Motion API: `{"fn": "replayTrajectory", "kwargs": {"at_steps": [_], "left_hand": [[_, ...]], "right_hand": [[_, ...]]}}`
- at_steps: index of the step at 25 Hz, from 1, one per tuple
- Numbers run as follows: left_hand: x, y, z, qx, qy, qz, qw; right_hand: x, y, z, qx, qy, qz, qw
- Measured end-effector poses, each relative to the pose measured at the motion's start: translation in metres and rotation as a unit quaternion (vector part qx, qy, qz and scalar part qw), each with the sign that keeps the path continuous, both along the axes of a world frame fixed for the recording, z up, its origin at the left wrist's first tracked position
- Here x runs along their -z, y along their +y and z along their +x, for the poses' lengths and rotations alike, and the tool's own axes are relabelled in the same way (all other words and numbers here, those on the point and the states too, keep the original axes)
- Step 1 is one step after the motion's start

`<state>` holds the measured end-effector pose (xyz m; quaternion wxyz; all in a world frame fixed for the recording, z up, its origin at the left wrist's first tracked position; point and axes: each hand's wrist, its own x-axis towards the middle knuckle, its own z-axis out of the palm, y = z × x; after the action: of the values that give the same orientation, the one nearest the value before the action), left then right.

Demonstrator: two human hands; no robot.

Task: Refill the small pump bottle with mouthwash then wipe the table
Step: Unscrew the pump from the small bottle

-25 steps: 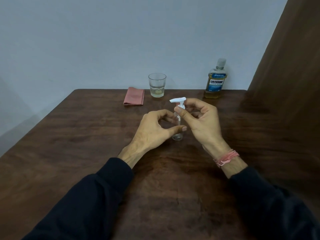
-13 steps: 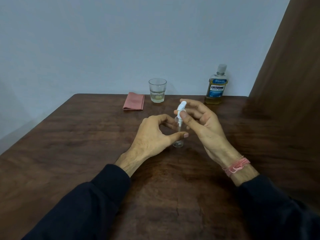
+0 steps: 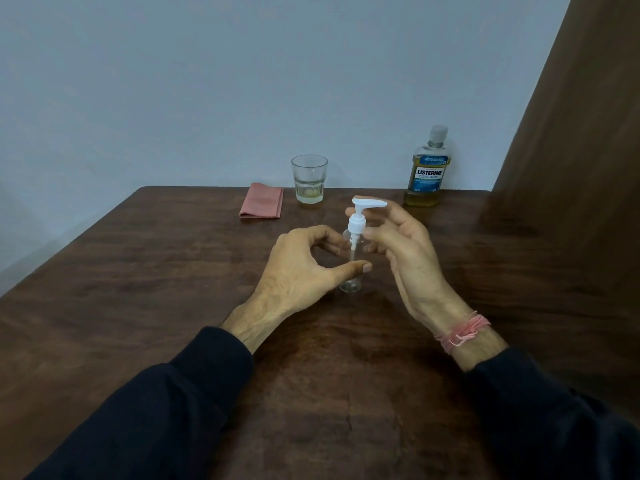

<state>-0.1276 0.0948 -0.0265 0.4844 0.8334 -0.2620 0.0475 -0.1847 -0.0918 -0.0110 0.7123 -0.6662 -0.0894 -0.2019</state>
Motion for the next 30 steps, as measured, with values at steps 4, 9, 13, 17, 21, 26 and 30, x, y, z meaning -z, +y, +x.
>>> {"fn": "replayTrajectory", "kwargs": {"at_steps": [4,9,13,17,21,26,30], "left_hand": [[-0.0017,-0.0004,-0.0021,0.001,-0.001,0.005,1.0],[-0.0033,-0.0004,-0.0028,-0.004,-0.003,0.013,1.0],[-0.0044,-0.0004,-0.0045,-0.003,-0.004,0.011,1.0],[-0.0038,0.0003,-0.0035,-0.003,-0.005,0.015,1.0],[-0.0015,-0.0015,-0.0025,-0.008,-0.014,0.006,1.0],[-0.0001,-0.0004,-0.0007,0.005,-0.01,0.008,1.0],[0.0018,-0.0016,0.0012,0.0,-0.017,0.007,1.0]], "right_hand": [[0.0015,0.0042,-0.0012,0.051,-0.01,-0.018,0.998],[0.0002,0.0002,0.0002,0.011,-0.013,-0.025,1.0],[-0.0002,0.0054,-0.0017,0.036,-0.018,-0.03,0.999],[-0.0004,0.0061,-0.0033,0.059,-0.026,-0.055,0.996],[-0.0047,0.0037,-0.003,-0.013,-0.026,-0.025,0.999],[-0.0046,0.0057,-0.0051,0.055,-0.015,-0.048,0.997],[-0.007,0.0033,-0.0037,0.067,-0.045,-0.038,0.996]]}}
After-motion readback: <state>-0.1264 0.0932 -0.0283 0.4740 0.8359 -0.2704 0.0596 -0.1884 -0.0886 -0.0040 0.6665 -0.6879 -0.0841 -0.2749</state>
